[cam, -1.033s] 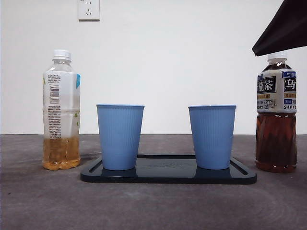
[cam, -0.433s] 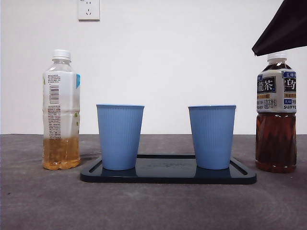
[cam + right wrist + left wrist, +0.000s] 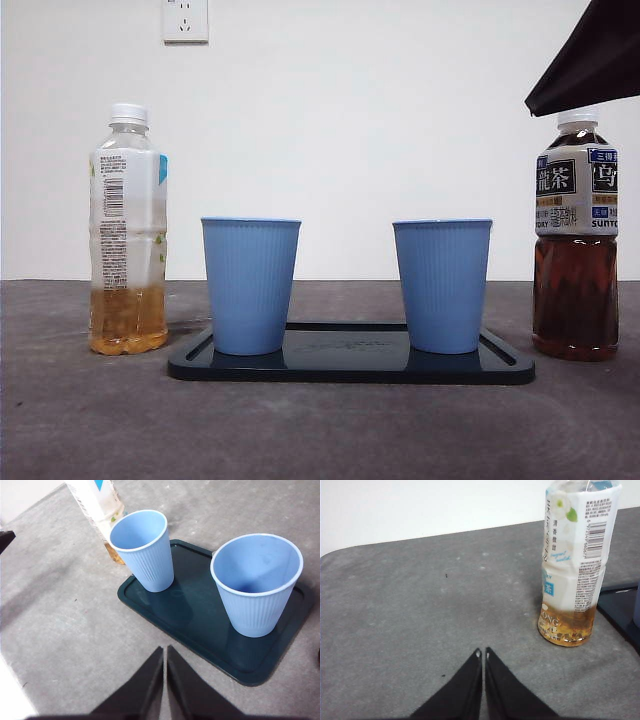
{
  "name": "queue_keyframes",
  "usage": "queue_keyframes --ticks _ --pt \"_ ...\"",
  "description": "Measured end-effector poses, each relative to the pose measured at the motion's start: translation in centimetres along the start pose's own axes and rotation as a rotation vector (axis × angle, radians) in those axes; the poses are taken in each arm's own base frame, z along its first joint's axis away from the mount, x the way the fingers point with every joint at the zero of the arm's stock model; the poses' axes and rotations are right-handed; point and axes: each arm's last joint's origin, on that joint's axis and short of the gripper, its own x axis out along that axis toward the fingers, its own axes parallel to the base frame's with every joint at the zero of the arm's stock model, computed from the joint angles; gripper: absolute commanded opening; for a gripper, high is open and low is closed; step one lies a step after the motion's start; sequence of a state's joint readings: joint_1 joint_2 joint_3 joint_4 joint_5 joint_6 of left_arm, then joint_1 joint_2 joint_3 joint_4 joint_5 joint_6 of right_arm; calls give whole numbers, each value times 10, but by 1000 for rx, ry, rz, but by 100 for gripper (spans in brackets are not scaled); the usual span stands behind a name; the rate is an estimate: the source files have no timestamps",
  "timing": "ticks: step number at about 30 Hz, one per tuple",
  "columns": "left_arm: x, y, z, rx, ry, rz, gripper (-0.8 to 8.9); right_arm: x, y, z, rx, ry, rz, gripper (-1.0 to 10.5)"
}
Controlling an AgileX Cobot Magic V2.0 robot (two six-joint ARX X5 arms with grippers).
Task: Pour the drink into the cup
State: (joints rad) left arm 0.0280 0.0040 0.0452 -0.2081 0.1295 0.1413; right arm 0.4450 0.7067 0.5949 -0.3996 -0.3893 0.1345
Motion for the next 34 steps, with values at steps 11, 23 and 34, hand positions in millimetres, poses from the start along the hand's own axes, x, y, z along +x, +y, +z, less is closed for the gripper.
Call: queue_keyframes --ticks 11,23,34 --pt "0 0 0 0 -2 0 8 0 0 0 0 0 0 6" --pt "0 0 0 0 -2 0 8 -12 -1 2 -61 -64 -76 6" --pt "0 0 0 0 -2 0 8 -71 -22 -22 -198 -460 -581 6"
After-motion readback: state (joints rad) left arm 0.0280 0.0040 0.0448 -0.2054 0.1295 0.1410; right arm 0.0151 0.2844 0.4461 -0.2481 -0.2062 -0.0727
